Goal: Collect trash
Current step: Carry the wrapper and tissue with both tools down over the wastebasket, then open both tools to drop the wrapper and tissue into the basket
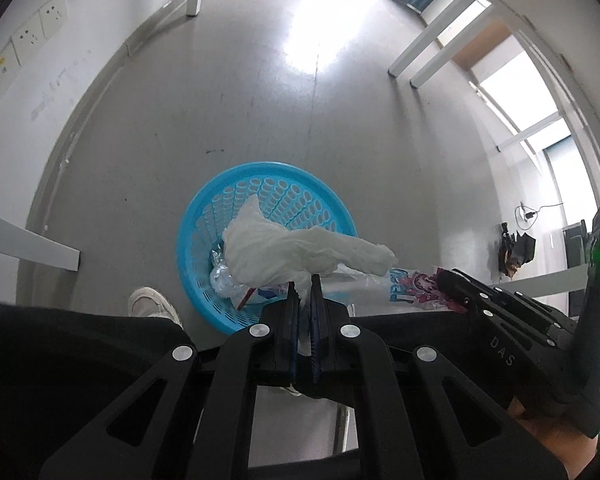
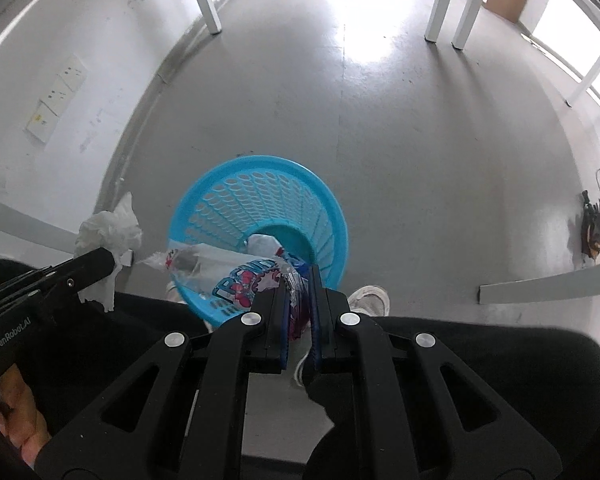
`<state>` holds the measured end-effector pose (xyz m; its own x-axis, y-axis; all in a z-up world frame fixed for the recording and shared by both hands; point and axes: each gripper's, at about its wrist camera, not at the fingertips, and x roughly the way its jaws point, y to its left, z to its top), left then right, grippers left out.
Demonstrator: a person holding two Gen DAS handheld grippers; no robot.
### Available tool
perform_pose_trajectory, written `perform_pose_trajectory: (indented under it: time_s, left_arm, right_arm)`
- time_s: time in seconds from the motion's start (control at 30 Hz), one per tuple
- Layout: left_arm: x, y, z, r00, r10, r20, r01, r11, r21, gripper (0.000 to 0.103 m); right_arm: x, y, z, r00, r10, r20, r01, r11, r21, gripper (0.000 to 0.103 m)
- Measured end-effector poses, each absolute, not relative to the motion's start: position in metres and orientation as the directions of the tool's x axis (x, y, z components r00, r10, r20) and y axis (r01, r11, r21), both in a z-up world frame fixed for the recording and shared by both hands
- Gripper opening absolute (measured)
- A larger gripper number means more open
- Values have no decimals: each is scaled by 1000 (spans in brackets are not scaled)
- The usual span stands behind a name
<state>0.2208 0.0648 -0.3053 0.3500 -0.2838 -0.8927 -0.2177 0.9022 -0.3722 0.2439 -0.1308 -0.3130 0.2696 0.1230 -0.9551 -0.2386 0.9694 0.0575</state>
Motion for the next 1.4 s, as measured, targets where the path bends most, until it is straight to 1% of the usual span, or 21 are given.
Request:
perform_pose_trajectory:
  time_s: [0.2, 0.3, 0.4, 0.6, 0.83, 0.87, 0.93, 0.97, 1.0, 1.13, 1.27, 1.4]
  left_arm:
    - [243, 65, -325, 299, -304, -905, -236, 895, -378, 4]
    - [256, 68, -342, 260, -295, -919, -263, 894, -362, 4]
    - [267, 70, -369, 175, -273, -946, -312, 896, -316, 4]
    - [281, 73, -392, 126, -267, -955, -339, 893, -295, 4]
    - [290, 70, -400, 101, -267, -958, -357, 890, -285, 4]
    - [290, 71, -399, 110, -270, -956, -361, 886, -292, 4]
    - [291, 74, -392, 153, -286, -946, -369, 871, -323, 17]
    - [291, 77, -389, 172, -288, -942, -371, 867, -333, 38]
    - [291, 79, -385, 194, -287, -938, -374, 863, -341, 44]
    - [290, 76, -389, 170, -272, -947, -373, 872, -317, 44]
    - [289, 75, -388, 160, -267, -950, -370, 876, -309, 44]
    - [285, 78, -381, 177, -270, -946, -376, 870, -319, 44]
  right_arm:
    - [265, -123, -335, 234, 67, -970, -252, 968, 6, 7]
    - [276, -123, -352, 204, 43, -978, -234, 972, -6, 7]
    - [284, -120, -369, 181, 9, -983, -229, 973, -33, 7]
    - [302, -127, -397, 128, -10, -992, -191, 981, -34, 8]
    - [313, -126, -415, 109, -31, -994, -170, 984, -49, 8]
    - [312, -127, -415, 107, -15, -994, -164, 986, -33, 11]
    - [312, -130, -411, 123, 15, -992, -143, 990, -2, 18]
    - [312, -131, -410, 125, 29, -992, -141, 990, 11, 28]
    - [311, -131, -409, 125, 48, -991, -142, 989, 30, 30]
    - [308, -126, -410, 94, 96, -991, -162, 983, 80, 31]
    - [303, -122, -406, 84, 108, -991, -176, 980, 92, 37]
    - [296, -120, -397, 85, 112, -990, -196, 976, 94, 37]
